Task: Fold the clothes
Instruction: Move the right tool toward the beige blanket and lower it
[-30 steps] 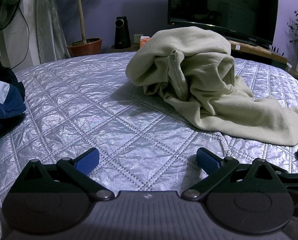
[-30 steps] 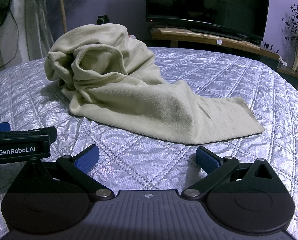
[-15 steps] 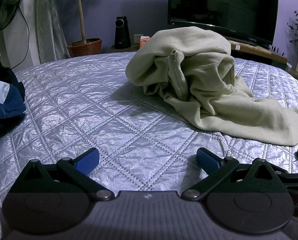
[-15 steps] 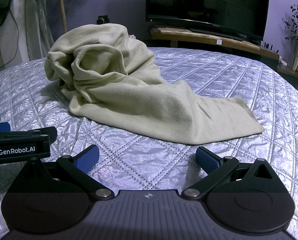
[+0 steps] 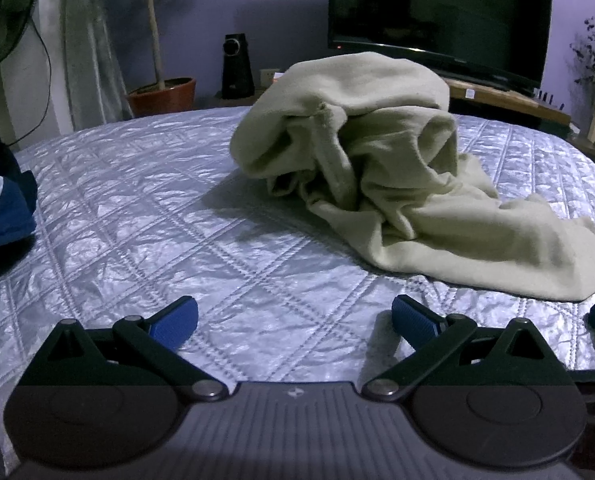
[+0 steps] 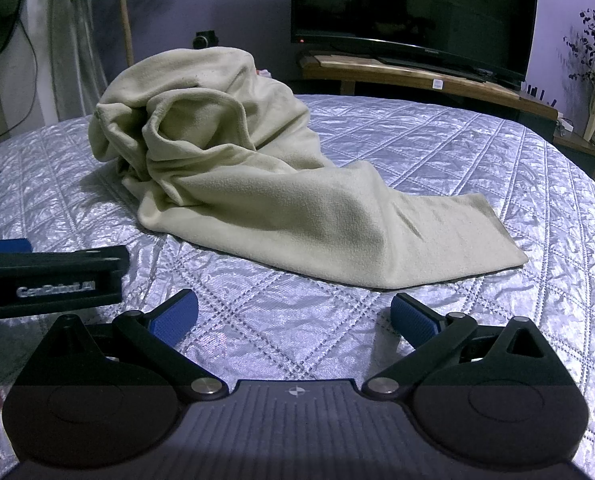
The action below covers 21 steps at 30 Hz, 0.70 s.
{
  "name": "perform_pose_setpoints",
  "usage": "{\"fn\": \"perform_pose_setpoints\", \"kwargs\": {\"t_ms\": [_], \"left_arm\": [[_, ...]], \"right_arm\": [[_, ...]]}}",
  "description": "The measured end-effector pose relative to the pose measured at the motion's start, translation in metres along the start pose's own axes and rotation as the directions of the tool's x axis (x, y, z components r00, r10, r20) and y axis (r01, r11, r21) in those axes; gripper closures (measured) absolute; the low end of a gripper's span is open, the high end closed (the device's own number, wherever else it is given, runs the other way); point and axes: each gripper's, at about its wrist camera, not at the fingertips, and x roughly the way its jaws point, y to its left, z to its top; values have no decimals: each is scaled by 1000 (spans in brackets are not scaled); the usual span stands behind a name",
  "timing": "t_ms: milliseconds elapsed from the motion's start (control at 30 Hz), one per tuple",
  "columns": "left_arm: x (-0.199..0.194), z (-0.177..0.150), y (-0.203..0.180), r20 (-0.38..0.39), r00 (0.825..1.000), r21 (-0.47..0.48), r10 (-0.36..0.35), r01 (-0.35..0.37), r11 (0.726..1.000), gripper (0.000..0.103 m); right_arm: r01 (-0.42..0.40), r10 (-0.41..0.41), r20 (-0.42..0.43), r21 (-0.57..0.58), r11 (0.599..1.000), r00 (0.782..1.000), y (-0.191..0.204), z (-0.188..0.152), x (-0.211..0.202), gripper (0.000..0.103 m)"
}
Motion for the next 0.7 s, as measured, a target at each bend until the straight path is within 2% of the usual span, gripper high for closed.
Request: {"fn": "perform_pose_setpoints", "kwargs": {"t_ms": [400,533,633,700], "left_arm": [[3,6,1,-24,999,13,-36,36,999,1],[3,13,-4,-87,996,-17,24,-26,1000,1],[4,25,-6,-182,983,-17,25,-28,999,1],[5,29,-5,-220,975,-11,19,-22,1000,1]], "right_arm": [[0,0,0,-1,1000,1000,0,0,0,0],[0,0,0,-1,1000,1000,0,0,0,0],[3,-3,0,-7,1000,1000,1,1,0,0],[5,-5,0,-10,1000,1000,1,1,0,0]]}}
